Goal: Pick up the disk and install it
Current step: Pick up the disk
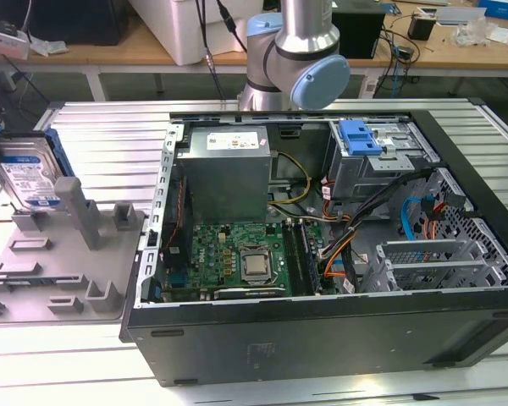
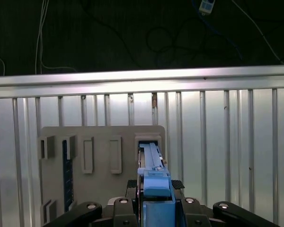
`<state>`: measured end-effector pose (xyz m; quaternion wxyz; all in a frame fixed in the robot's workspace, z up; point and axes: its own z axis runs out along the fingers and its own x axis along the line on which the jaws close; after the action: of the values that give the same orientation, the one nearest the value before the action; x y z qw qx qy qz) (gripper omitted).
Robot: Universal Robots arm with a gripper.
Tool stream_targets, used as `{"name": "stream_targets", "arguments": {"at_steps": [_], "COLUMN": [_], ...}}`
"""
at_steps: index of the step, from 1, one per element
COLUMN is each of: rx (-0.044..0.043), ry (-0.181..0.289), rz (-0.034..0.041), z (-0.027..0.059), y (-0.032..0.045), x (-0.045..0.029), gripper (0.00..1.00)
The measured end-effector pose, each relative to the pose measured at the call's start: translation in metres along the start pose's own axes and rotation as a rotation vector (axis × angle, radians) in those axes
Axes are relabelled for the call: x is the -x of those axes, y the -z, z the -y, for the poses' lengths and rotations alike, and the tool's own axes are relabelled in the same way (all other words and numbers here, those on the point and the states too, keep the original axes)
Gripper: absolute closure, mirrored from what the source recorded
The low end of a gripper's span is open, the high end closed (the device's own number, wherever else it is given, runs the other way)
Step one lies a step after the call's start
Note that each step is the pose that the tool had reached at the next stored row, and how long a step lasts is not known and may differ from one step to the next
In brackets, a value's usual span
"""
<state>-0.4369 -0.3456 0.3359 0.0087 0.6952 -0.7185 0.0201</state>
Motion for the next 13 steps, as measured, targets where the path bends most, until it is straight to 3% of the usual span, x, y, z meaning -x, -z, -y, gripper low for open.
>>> {"name": "stream_targets", "arguments": {"at_steps": [13], "rx": [0.0], "ry": [0.0], "rz": [-0.0007], "z": [0.0003], "y": [0.0197], "x": [-0.0008], "gripper": [0.63]}}
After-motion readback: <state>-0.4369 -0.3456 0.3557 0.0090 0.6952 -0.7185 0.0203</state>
